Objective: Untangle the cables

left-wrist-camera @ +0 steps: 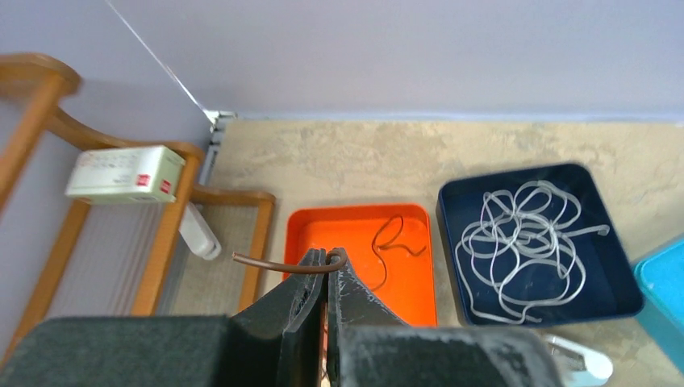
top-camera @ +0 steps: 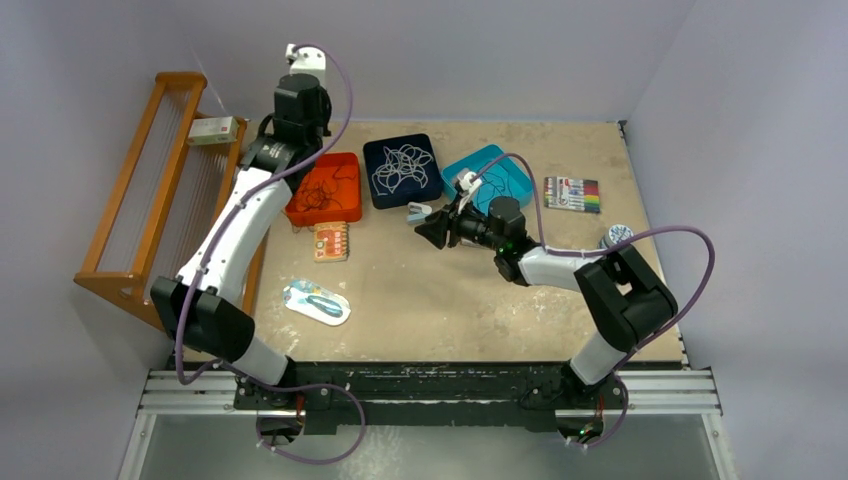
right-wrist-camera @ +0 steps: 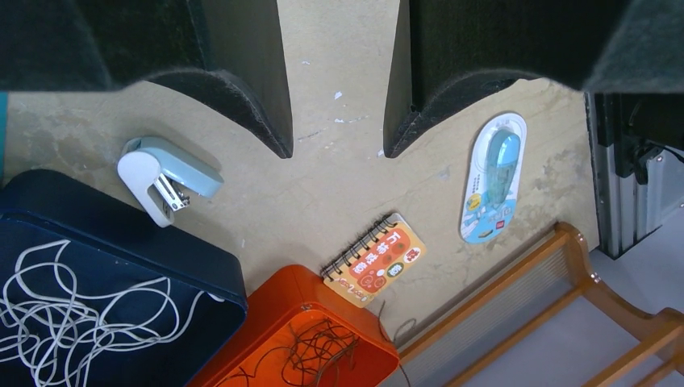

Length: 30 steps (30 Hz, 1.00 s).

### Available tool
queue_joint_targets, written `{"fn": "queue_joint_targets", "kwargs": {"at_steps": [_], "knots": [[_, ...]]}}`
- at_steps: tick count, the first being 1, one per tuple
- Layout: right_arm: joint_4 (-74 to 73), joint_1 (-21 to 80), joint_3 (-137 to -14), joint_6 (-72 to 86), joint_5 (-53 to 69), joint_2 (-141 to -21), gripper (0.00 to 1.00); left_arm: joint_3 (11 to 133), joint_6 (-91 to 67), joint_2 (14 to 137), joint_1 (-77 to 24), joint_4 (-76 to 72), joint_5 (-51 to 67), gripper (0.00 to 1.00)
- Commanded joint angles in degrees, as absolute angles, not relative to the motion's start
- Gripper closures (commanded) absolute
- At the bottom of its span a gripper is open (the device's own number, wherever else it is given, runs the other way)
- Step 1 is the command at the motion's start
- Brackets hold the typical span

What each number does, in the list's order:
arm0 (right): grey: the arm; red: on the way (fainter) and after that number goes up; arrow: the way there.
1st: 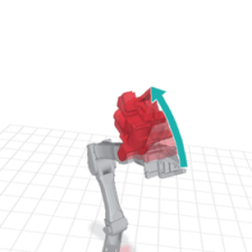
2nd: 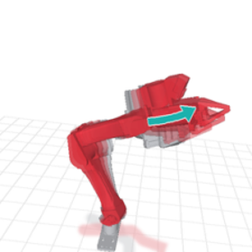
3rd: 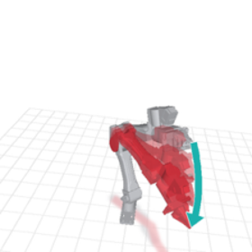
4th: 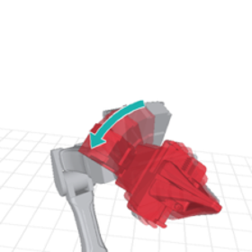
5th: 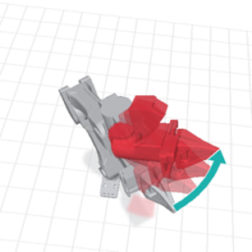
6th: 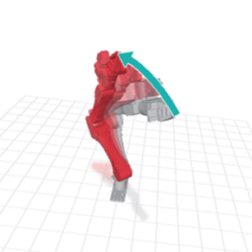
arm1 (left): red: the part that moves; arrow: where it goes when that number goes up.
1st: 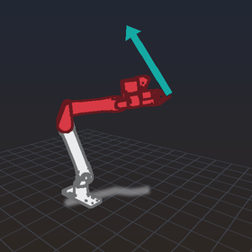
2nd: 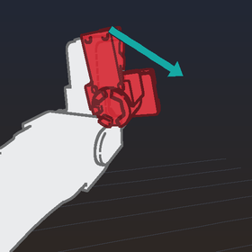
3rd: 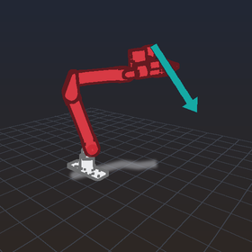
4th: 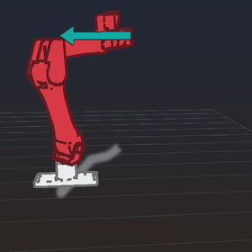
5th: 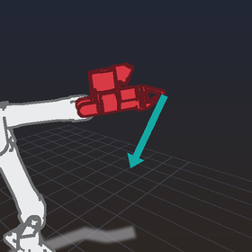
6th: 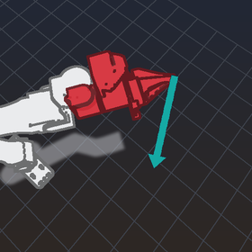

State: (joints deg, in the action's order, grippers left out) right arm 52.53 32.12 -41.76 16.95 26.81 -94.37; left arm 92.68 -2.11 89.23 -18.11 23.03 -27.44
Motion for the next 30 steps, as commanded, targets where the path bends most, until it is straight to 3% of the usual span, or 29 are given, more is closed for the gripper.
{"fn": "queue_joint_targets", "kwargs": {"at_steps": [1, 20, 30], "knots": [[53.6, 31.9, -42.5, 15.3, 27.9, -92.2, 0.52, 99.2, 0.6, 85.7, -17.8, 22.5, -31.1, 1.00], [52.8, 32.0, -41.9, 14.7, 26.9, -91.1, 0.50, 104.5, 1.4, 97.1, -15.7, 13.8, -22.4, 1.00], [52.1, 31.9, -42.0, 14.3, 26.3, -91.4, 0.50, 95.6, -4.0, 99.2, -12.8, 10.9, -19.5, 1.00]]}}
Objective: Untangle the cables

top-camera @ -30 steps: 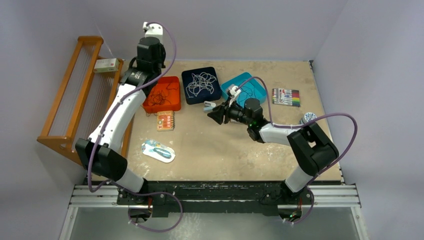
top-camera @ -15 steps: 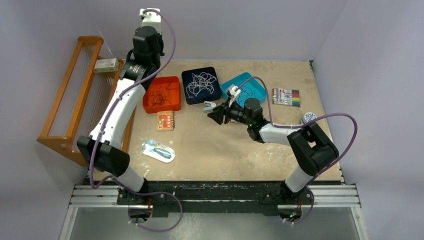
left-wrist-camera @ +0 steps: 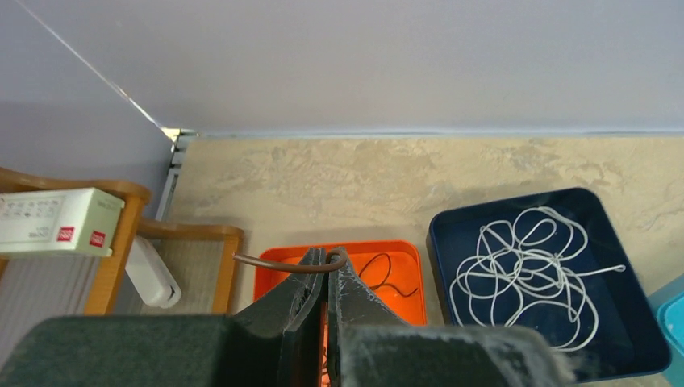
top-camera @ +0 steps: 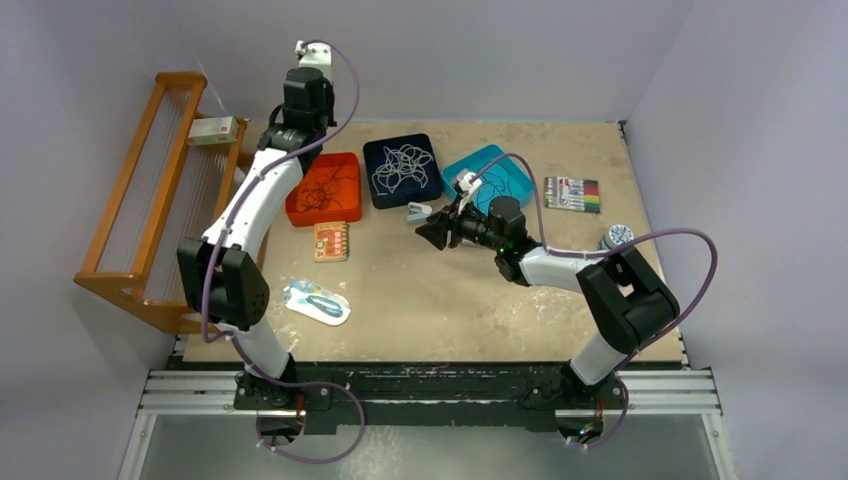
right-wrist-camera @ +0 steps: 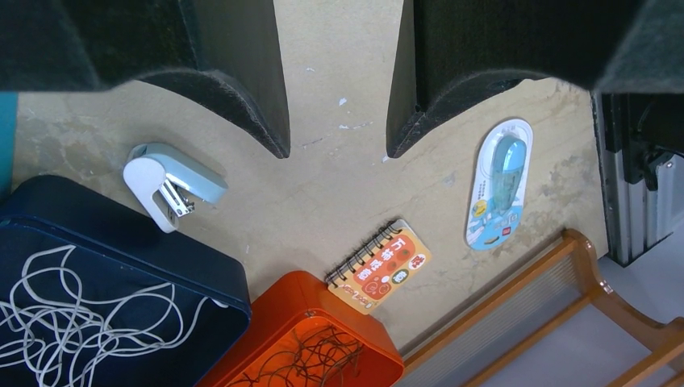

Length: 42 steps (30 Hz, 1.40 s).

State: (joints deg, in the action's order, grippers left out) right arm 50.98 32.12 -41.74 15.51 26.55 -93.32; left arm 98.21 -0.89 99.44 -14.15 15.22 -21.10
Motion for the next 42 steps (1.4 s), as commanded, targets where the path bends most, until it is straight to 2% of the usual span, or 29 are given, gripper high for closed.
{"fn": "queue_joint_targets", "kwargs": {"at_steps": [1, 8, 23, 30, 36, 42], "knots": [[52.1, 32.0, -42.1, 14.4, 26.4, -91.5, 0.50, 94.8, -4.6, 99.6, -12.2, 10.8, -19.5, 1.00], [52.5, 31.9, -42.2, 14.4, 26.9, -91.9, 0.50, 90.6, -10.2, 103.7, -8.1, 10.4, -15.8, 1.00], [52.5, 32.0, -41.2, 14.2, 26.7, -90.6, 0.49, 95.7, -14.7, 117.9, -6.4, 9.6, -6.7, 1.00], [52.7, 32.0, -41.0, 14.1, 27.1, -90.6, 0.49, 97.1, -14.6, 121.1, -6.4, 12.7, -8.1, 0.85], [52.5, 32.0, -40.7, 14.1, 26.8, -90.1, 0.49, 96.9, -15.0, 118.4, -6.4, 13.6, -8.9, 0.66], [53.0, 32.0, -40.8, 14.2, 26.7, -90.3, 0.49, 95.4, -14.9, 114.7, -6.4, 14.4, -10.3, 0.55]]}}
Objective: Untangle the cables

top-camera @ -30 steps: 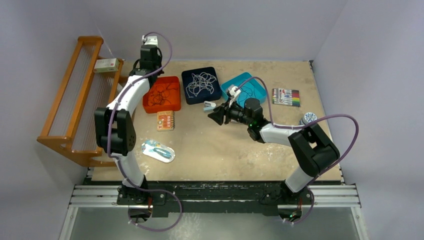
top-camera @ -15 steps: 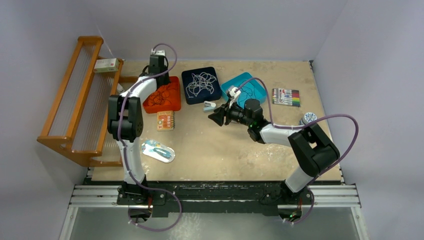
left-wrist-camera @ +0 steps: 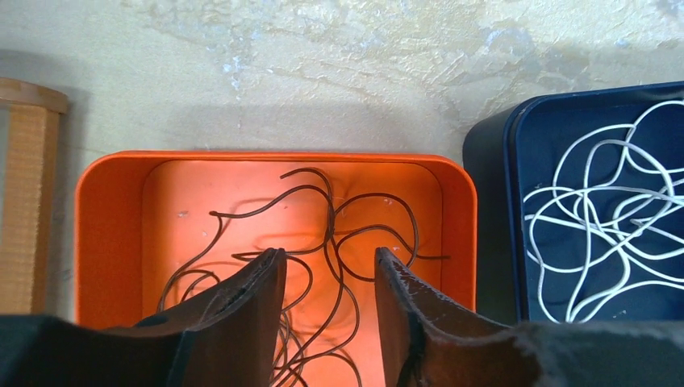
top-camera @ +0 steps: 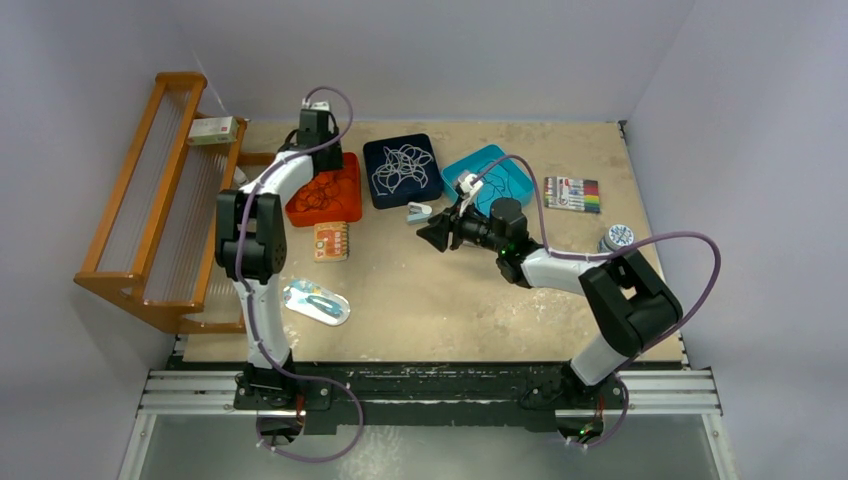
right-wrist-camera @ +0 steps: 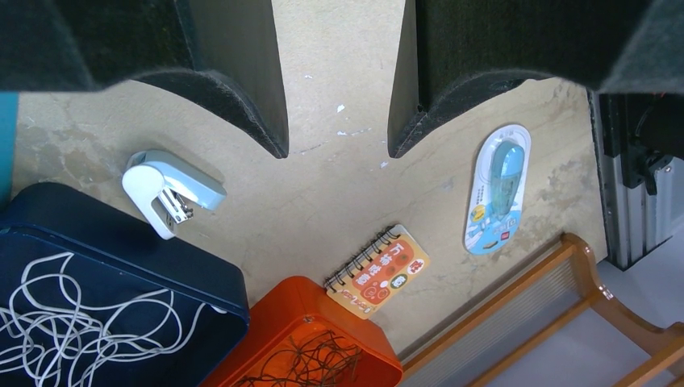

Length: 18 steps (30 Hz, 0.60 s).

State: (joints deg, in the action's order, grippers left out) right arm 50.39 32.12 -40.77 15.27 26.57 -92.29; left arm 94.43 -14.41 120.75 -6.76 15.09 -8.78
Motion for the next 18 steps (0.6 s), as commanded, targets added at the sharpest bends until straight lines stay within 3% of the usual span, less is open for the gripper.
{"fn": "queue_joint_targets", "kwargs": {"at_steps": [1, 3, 9, 18], "knots": [[53.1, 32.0, -40.9, 14.2, 26.7, -90.3, 0.49, 95.3, -14.9, 114.2, -6.4, 14.9, -10.5, 0.49], [53.1, 32.0, -40.8, 14.2, 26.8, -90.3, 0.49, 95.2, -15.0, 113.3, -6.3, 15.8, -10.7, 0.44], [52.2, 31.9, -39.8, 14.6, 23.9, -87.8, 0.49, 91.9, -18.2, 106.3, -6.4, 16.5, -10.8, 0.42], [40.3, 31.8, -39.5, 15.5, -2.9, -73.5, 0.37, 78.3, -24.9, 86.6, -8.5, 12.8, -14.6, 0.41]]}}
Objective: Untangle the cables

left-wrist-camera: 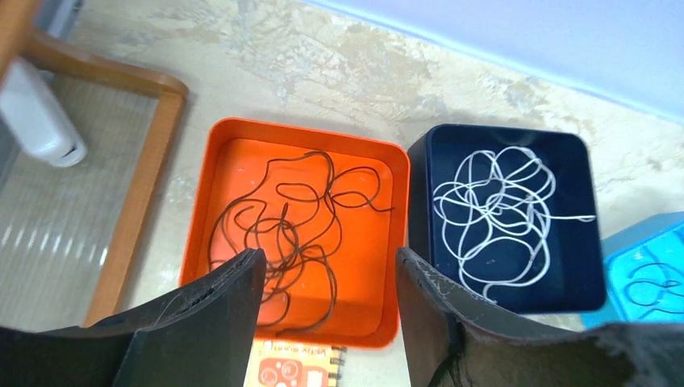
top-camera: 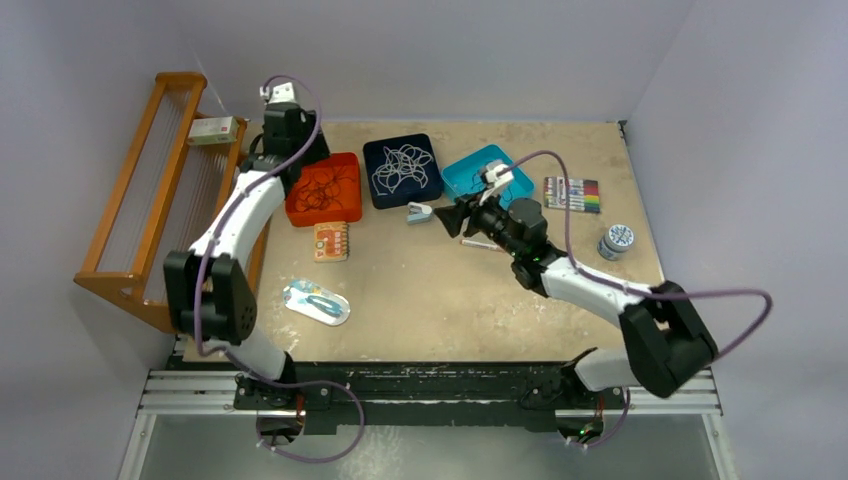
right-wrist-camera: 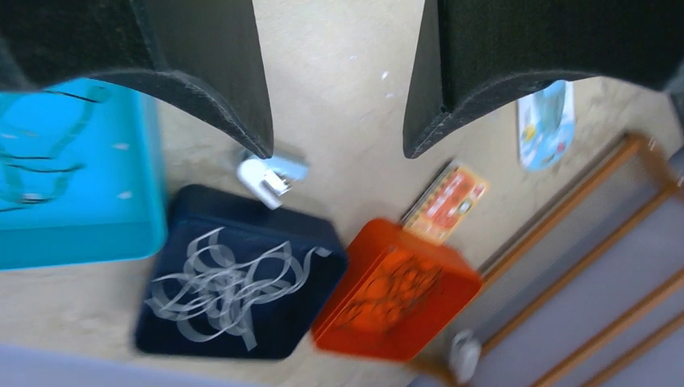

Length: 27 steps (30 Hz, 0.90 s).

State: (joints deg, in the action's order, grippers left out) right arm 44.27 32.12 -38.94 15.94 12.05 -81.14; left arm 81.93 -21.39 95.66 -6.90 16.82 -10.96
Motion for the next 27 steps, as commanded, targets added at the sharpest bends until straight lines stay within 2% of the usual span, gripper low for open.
{"fn": "queue_joint_targets", "kwargs": {"at_steps": [1, 9, 13, 18, 27], "knots": [[38.8, 31.8, -39.9, 14.9, -5.0, -71.6, 0.35, 76.9, -25.1, 84.6, -9.2, 12.9, -15.3, 0.40], [27.6, 31.8, -44.0, 6.0, -19.1, -59.7, 0.21, 63.1, -26.9, 68.8, -17.0, 11.4, -22.0, 0.40], [23.6, 31.7, -44.3, 3.6, -23.8, -55.2, 0.16, 55.5, -30.0, 60.3, -17.7, 8.8, -21.4, 0.38], [20.4, 31.8, -40.8, 4.8, -27.6, -49.9, 0.01, 44.6, -34.1, 50.6, -17.8, 4.9, -24.6, 0.32], [22.3, 31.7, -31.5, 11.8, -30.9, -42.1, 0.01, 32.0, -40.5, 46.2, -17.8, 2.0, -28.7, 0.28]]}}
